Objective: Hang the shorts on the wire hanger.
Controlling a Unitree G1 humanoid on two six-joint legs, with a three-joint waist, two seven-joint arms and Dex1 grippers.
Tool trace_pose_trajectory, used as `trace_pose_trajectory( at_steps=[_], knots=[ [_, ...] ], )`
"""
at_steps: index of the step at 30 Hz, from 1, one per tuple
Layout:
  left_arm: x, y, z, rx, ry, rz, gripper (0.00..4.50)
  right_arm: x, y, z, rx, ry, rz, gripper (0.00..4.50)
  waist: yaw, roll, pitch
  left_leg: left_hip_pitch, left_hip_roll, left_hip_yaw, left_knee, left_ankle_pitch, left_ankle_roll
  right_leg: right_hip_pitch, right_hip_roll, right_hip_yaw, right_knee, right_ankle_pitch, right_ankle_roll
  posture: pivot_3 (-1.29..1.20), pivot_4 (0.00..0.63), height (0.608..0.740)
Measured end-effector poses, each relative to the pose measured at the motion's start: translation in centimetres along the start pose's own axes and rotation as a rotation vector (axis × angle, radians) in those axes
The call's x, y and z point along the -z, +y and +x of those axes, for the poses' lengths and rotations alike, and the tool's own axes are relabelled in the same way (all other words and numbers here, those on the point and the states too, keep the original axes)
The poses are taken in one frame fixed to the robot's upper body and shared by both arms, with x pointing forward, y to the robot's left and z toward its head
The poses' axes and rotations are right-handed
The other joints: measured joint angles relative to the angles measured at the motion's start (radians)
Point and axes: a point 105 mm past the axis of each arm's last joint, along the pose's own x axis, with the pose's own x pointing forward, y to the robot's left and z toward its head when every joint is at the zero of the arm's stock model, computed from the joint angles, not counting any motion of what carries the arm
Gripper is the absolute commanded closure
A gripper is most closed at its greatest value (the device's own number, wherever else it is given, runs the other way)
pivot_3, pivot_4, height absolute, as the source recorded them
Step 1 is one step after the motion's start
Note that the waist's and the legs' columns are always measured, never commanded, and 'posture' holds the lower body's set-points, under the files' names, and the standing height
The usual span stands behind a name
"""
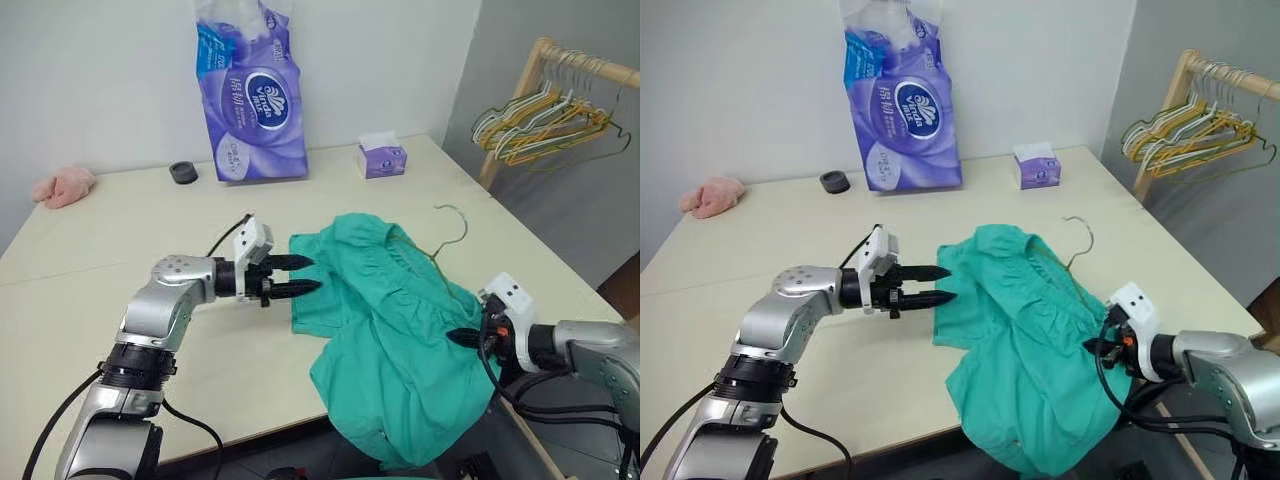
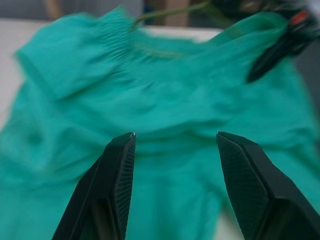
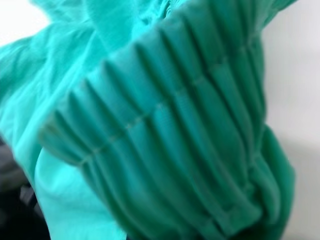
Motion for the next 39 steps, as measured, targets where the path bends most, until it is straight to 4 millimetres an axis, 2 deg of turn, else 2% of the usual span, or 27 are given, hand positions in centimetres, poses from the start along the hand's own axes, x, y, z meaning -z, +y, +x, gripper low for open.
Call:
trace_pose_trajectory(
  at_steps=[2,5,8,13,16,17,19,22,24,28,31,33,39],
  knots=[
    [-1.8,-1.6,1.1,0.116,-0.028,-0.007,1.81,0.1,-0.5,-1.0,0.056,-0.007,0.077,4.50,-0.001,0.003,-0.002,0.000,0.000,0.000,0.000,0.000,0.000,0.000,0.000,0.000,-0.001,0.000,0.000,-0.38,0.000,0.740],
    [-4.2,-2.1,2.7,0.196,-0.045,0.059,1.81,0.9,-1.4,-2.9,0.126,0.009,0.129,4.50,0.000,0.007,-0.005,0.000,-0.004,0.002,0.000,0.000,0.000,0.003,0.000,-0.001,-0.004,0.000,0.000,-0.40,0.000,0.740],
    [-4.7,-1.9,4.0,0.185,-0.023,0.151,1.81,1.1,-2.4,-4.5,0.188,-0.012,0.155,4.50,-0.021,0.013,-0.009,0.001,-0.004,0.006,-0.001,-0.001,0.002,0.004,0.000,0.000,-0.005,0.000,0.000,-0.42,0.000,0.740],
    [-5.9,-1.4,9.2,0.117,-0.050,0.352,1.81,1.1,-5.3,-8.6,0.313,-0.035,0.232,4.50,-0.030,0.014,-0.010,0.002,-0.004,0.014,0.000,-0.003,0.006,0.007,-0.001,0.002,-0.007,0.000,0.000,-0.42,0.000,0.740],
    [-6.4,-1.2,10.7,0.084,-0.066,0.401,1.81,1.0,-6.3,-10.1,0.355,-0.033,0.269,4.50,-0.051,0.015,-0.010,0.004,-0.002,0.016,-0.001,-0.006,0.011,0.007,0.001,0.003,-0.007,0.000,0.001,-0.46,0.009,0.740],
    [-6.5,-1.1,11.1,0.075,-0.076,0.389,1.46,0.5,-7.3,-10.8,0.383,-0.038,0.292,4.50,-0.060,0.016,-0.010,0.004,-0.002,0.018,0.000,-0.007,0.012,0.007,0.001,0.004,-0.007,0.000,0.001,-0.46,0.009,0.740],
    [-6.5,-1.5,12.2,0.100,-0.096,0.366,0.99,-2.1,-9.8,-13.5,0.505,-0.113,0.321,4.50,-0.082,0.019,-0.009,0.004,-0.006,0.020,0.000,-0.008,0.014,0.007,-0.003,0.006,-0.008,-0.001,0.002,-0.46,0.014,0.740],
    [-7.4,-2.2,13.6,0.109,-0.131,0.370,0.09,-5.2,-11.7,-16.2,0.619,-0.207,0.339,4.50,-0.099,0.019,-0.009,0.005,-0.004,0.019,0.000,-0.009,0.016,0.008,-0.002,0.005,-0.008,-0.004,0.005,-0.46,0.019,0.740],
    [-8.3,-2.3,14.1,0.100,-0.149,0.377,0.04,-5.8,-12.4,-16.8,0.658,-0.215,0.362,4.50,-0.105,0.018,-0.009,0.004,-0.004,0.019,0.000,-0.009,0.017,0.009,-0.001,0.005,-0.009,-0.004,0.005,-0.45,0.021,0.740],
    [-10.1,-3.0,15.0,0.117,-0.182,0.378,0.04,-6.5,-13.9,-16.7,0.701,-0.195,0.427,4.50,-0.113,0.018,-0.006,0.006,-0.006,0.021,0.000,-0.010,0.017,0.011,-0.003,0.006,-0.010,-0.004,0.006,-0.44,0.025,0.740],
    [-12.1,-4.2,16.0,0.157,-0.222,0.418,0.04,-8.2,-15.3,-17.2,0.744,-0.221,0.483,4.50,-0.118,0.023,-0.003,0.009,-0.012,0.021,-0.001,-0.010,0.018,0.014,-0.009,0.007,-0.010,-0.008,0.011,-0.43,0.030,0.740],
    [-13.4,-5.3,16.7,0.192,-0.251,0.450,0.04,-8.7,-16.4,-17.6,0.799,-0.215,0.516,4.50,-0.116,0.024,-0.001,0.012,-0.013,0.020,-0.001,-0.012,0.021,0.019,-0.010,0.006,-0.012,-0.010,0.014,-0.42,0.033,0.740],
    [-14.6,-5.9,18.0,0.215,-0.270,0.459,0.04,-9.5,-18.7,-17.7,0.866,-0.192,0.567,4.50,-0.125,0.030,0.003,0.014,-0.016,0.022,-0.001,-0.012,0.022,0.023,-0.014,0.006,-0.012,-0.015,0.023,-0.41,0.037,0.740]
  ],
)
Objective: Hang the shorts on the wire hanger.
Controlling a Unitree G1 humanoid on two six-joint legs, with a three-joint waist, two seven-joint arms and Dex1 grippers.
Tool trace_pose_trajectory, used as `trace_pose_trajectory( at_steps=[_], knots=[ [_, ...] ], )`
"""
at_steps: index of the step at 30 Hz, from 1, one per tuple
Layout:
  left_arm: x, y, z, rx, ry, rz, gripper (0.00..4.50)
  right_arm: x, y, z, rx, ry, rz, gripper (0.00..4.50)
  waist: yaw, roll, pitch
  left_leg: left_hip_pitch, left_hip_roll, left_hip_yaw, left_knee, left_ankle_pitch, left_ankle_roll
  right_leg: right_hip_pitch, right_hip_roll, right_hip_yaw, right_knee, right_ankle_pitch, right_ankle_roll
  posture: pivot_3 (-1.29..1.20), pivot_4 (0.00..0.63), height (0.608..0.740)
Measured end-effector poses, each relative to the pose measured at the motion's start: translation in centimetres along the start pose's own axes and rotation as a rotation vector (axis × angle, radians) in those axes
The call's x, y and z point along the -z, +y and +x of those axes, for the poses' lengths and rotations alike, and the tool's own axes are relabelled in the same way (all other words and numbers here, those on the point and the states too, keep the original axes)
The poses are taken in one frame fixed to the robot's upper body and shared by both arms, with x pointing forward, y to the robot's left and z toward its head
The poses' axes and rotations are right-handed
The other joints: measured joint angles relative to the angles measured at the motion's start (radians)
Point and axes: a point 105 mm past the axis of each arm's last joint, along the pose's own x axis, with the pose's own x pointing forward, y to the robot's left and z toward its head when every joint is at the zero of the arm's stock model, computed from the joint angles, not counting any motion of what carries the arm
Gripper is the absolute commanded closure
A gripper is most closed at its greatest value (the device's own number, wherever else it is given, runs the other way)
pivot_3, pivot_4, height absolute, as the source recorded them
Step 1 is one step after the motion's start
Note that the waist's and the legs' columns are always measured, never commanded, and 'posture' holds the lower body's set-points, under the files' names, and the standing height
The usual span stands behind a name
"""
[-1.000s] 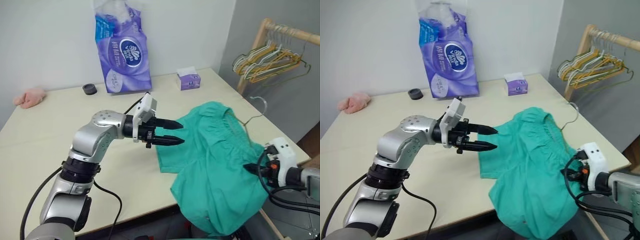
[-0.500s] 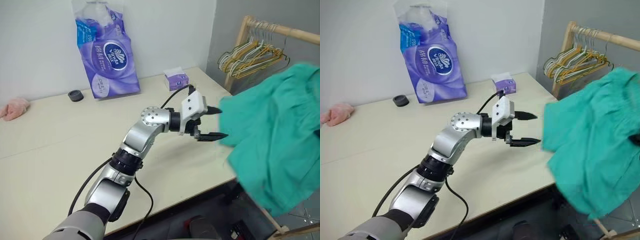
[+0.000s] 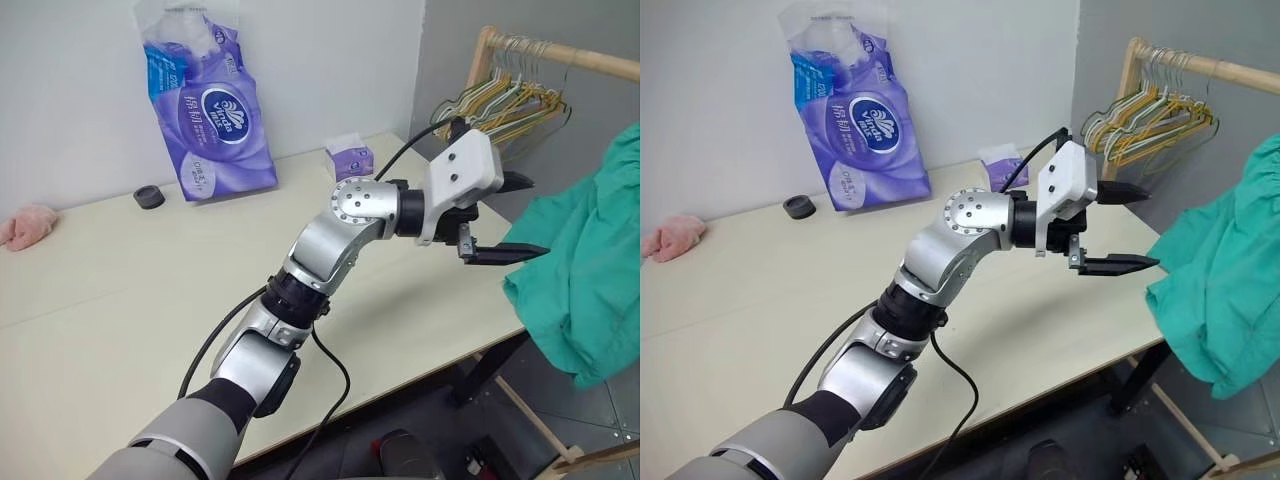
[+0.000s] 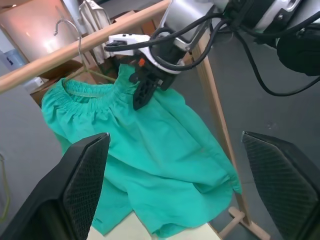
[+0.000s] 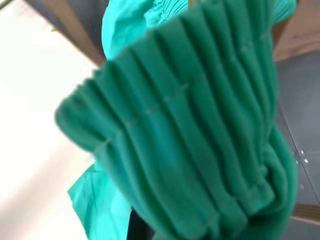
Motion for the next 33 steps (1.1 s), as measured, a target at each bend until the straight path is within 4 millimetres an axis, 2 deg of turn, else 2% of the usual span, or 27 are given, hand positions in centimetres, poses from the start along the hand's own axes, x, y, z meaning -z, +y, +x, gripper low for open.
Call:
trace_pose_trajectory(
  at_steps=[7,13,26,30,33],
  knots=[
    [-2.0,1.6,1.2,-0.029,-0.039,0.004,0.04,-1.7,-2.5,1.2,0.103,-0.030,0.073,4.50,-0.004,0.004,0.006,0.000,-0.004,0.001,0.000,0.000,0.000,0.000,-0.005,0.000,0.000,-0.002,0.003,-0.40,0.041,0.740],
    [-1.5,2.0,1.3,-0.038,-0.033,-0.014,0.04,-0.1,-4.4,2.3,0.147,0.038,0.056,4.50,-0.004,0.004,0.007,0.000,-0.005,0.001,-0.001,0.000,0.000,0.001,-0.006,0.000,0.000,-0.002,0.004,-0.35,0.041,0.740],
    [-1.7,1.8,1.9,-0.016,-0.051,-0.020,0.04,-0.1,-4.2,2.6,0.108,0.043,0.008,4.50,-0.002,0.004,0.007,0.000,-0.010,-0.001,0.000,0.000,0.000,0.004,-0.011,0.000,0.000,-0.004,0.007,-0.35,0.035,0.740],
    [-1.8,1.6,2.2,0.001,-0.060,-0.029,0.00,-0.2,-3.7,2.8,0.083,0.032,0.019,3.34,-0.003,0.005,0.007,0.000,-0.011,-0.001,0.000,0.000,0.000,0.004,-0.011,0.000,0.000,-0.004,0.007,-0.36,0.028,0.740],
    [-1.8,1.6,2.2,0.002,-0.060,-0.029,0.00,-0.4,-3.4,2.7,0.065,0.023,0.051,2.26,-0.002,0.005,0.007,0.000,-0.012,-0.001,0.000,0.000,0.000,0.004,-0.012,0.000,0.000,-0.004,0.007,-0.36,0.021,0.740]
  ],
)
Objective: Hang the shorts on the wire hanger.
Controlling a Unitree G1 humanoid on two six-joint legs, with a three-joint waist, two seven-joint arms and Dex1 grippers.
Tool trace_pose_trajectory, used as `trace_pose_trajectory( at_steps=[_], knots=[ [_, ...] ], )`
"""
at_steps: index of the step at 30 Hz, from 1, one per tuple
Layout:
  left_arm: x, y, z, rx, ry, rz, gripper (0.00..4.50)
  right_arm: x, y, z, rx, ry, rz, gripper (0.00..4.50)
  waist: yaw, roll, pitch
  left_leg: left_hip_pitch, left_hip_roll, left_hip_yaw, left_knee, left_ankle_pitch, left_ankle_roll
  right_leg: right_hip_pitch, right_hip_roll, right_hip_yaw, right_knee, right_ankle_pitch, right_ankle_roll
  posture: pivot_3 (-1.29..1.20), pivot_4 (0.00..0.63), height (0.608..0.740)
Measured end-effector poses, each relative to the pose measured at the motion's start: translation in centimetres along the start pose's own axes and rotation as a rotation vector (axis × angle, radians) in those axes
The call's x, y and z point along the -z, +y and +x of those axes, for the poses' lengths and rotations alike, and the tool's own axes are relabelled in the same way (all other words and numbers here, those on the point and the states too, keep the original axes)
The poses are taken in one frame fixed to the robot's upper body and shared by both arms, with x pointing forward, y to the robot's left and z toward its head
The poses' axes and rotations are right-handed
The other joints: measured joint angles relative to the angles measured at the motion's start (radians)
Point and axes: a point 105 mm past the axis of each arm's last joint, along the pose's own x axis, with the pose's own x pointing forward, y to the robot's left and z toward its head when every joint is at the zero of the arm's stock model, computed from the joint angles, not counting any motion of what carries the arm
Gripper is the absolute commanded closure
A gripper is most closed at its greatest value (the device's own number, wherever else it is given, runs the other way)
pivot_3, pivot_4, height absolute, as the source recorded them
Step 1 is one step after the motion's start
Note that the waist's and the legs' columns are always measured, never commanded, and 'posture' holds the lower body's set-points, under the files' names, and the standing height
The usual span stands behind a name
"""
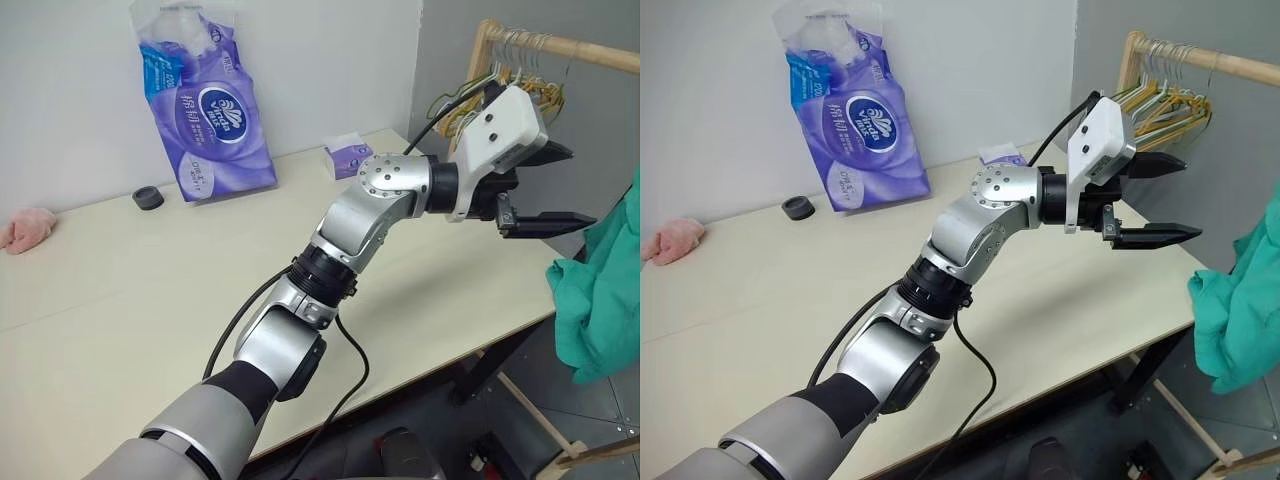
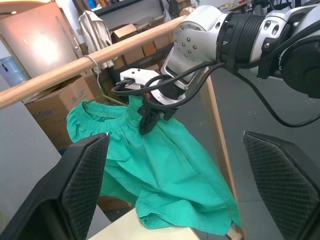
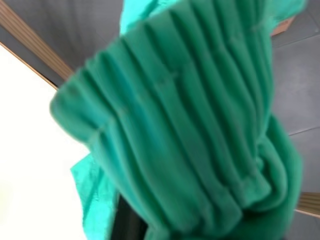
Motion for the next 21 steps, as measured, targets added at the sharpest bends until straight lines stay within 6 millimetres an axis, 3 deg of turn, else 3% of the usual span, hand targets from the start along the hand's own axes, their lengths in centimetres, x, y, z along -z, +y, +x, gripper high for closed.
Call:
trace_pose_trajectory(
  at_steps=[6,7,15,17,21],
  knots=[
    [0.0,-0.1,0.0,0.008,0.000,-0.001,0.00,-2.1,0.7,-1.6,-0.009,-0.082,0.052,0.17,0.001,0.000,0.000,0.000,-0.002,0.000,0.000,0.000,0.000,0.000,-0.002,0.000,0.000,0.000,0.001,-0.37,0.010,0.740],
    [0.0,-0.1,0.0,0.012,0.000,-0.001,0.00,-2.4,0.7,-1.8,-0.008,-0.096,0.058,0.02,0.001,0.000,0.000,0.000,-0.002,0.000,0.000,0.000,0.000,0.000,-0.002,0.000,0.000,0.000,0.001,-0.37,0.010,0.740],
    [0.5,-0.2,-0.4,0.035,0.023,-0.049,0.00,-5.5,1.9,-4.6,0.107,-0.342,-0.077,0.02,0.002,0.001,-0.002,0.000,-0.002,-0.002,0.002,0.000,0.000,-0.002,-0.003,0.000,0.002,-0.001,0.003,-0.37,0.001,0.740],
    [0.8,0.0,-0.8,0.027,0.043,-0.061,0.00,-5.5,2.9,-5.0,0.133,-0.411,-0.156,0.02,0.001,0.001,-0.002,0.000,-0.002,-0.003,0.002,0.000,0.000,-0.002,-0.003,0.000,0.003,0.000,0.001,-0.36,0.000,0.740],
    [2.2,0.7,-2.8,-0.026,0.092,-0.090,0.00,-5.5,6.8,-6.8,0.145,-0.713,-0.378,0.02,0.002,0.004,-0.004,0.000,-0.001,-0.005,0.003,0.002,-0.003,-0.003,-0.005,0.001,0.004,0.000,0.001,-0.36,0.000,0.740]
  ],
)
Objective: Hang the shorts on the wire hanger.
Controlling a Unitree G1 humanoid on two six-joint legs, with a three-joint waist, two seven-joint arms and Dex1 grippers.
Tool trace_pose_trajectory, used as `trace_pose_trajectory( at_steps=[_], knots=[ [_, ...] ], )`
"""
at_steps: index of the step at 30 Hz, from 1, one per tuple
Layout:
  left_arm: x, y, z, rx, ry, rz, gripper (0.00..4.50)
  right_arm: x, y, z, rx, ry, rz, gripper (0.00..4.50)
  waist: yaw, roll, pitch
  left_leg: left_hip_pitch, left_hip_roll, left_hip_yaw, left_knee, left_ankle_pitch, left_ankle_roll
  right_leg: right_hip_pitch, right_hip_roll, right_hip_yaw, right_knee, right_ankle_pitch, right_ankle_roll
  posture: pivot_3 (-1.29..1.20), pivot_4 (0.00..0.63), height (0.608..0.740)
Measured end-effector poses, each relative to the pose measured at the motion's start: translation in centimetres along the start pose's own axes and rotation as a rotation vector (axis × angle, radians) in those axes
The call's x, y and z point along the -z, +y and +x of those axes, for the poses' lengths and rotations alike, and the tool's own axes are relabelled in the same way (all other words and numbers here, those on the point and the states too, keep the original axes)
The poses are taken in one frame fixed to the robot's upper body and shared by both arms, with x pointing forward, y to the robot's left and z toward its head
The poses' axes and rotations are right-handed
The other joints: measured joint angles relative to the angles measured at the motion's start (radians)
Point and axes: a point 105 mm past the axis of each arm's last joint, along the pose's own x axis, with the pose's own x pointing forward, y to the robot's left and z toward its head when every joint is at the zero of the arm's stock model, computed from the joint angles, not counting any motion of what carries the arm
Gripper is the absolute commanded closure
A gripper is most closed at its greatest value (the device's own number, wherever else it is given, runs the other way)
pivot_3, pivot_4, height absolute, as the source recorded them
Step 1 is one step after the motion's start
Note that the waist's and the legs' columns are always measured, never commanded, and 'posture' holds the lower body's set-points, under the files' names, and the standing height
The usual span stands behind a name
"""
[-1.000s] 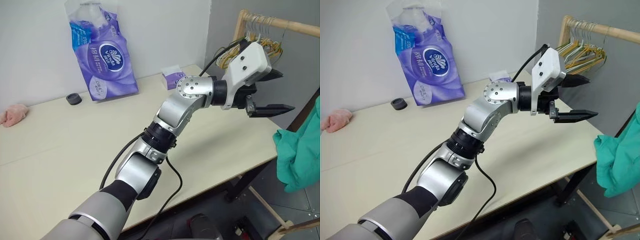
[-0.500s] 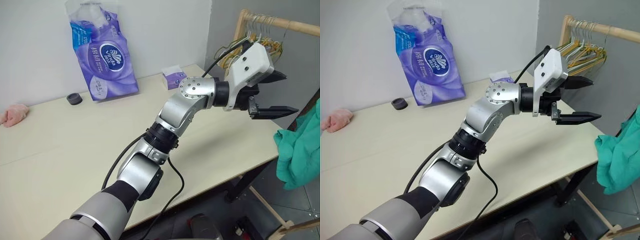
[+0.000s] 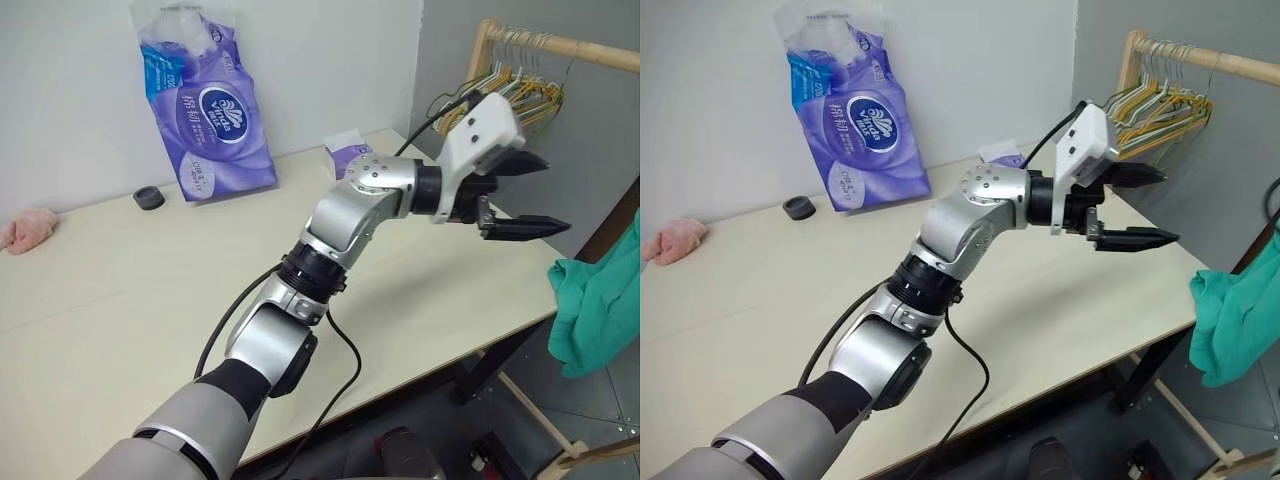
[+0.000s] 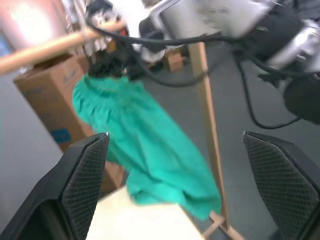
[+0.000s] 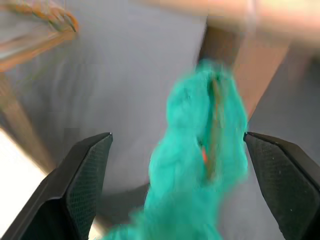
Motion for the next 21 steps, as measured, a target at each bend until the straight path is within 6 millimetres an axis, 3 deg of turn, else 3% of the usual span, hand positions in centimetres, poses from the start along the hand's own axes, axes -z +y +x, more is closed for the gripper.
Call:
trace_pose_trajectory(
  at_steps=[3,5,9,11,14,17,21],
  knots=[
    [3.0,1.3,-2.8,-0.126,0.070,-0.050,0.00,-2.1,3.4,-2.3,-0.098,-0.245,-0.114,0.02,-0.001,-0.001,-0.001,0.000,0.000,-0.001,0.001,0.000,0.000,0.000,-0.001,0.000,0.000,0.000,0.000,-0.36,0.000,0.740],
    [5.6,2.4,-5.3,-0.260,0.143,-0.069,0.00,-1.8,6.6,-3.8,-0.215,-0.323,-0.175,0.02,-0.003,-0.005,-0.004,0.001,0.000,-0.002,0.001,0.000,0.000,0.000,0.000,0.000,0.001,0.000,0.000,-0.33,0.000,0.740],
    [10.4,4.1,-12.1,-0.613,0.282,-0.118,0.00,1.9,15.0,-7.1,-0.544,-0.344,-0.129,0.02,-0.003,-0.013,-0.013,0.001,0.001,-0.006,0.003,0.000,0.000,0.000,0.002,0.000,0.002,0.001,-0.001,-0.29,0.000,0.740],
    [13.1,3.9,-17.2,-0.857,0.393,-0.115,0.00,4.5,19.7,-9.6,-0.744,-0.332,-0.083,0.02,0.001,-0.015,-0.014,0.001,0.001,-0.008,0.003,0.000,0.000,-0.001,0.001,0.000,0.002,0.001,-0.001,-0.26,0.000,0.740],
    [15.4,2.7,-23.4,-1.155,0.480,-0.147,0.00,6.8,23.9,-12.2,-0.958,-0.292,-0.010,0.02,0.035,-0.019,-0.014,-0.001,0.000,-0.011,0.005,0.000,0.000,-0.002,0.000,0.000,0.003,0.002,-0.002,-0.18,0.000,0.740],
    [15.7,0.7,-27.5,-1.400,0.500,-0.116,0.00,7.8,26.9,-13.3,-1.037,-0.274,0.093,0.02,0.087,-0.026,-0.017,-0.001,0.000,-0.015,0.008,0.000,-0.001,-0.001,0.001,-0.003,0.003,0.003,-0.004,-0.13,0.000,0.740],
    [17.8,-4.4,-33.4,-1.739,0.546,-0.212,0.00,10.7,31.3,-14.3,-1.099,-0.189,0.151,0.02,0.160,-0.028,-0.019,0.001,-0.001,-0.017,0.009,0.000,-0.002,-0.004,0.004,-0.004,0.004,0.006,-0.006,-0.07,0.000,0.740]
  ],
)
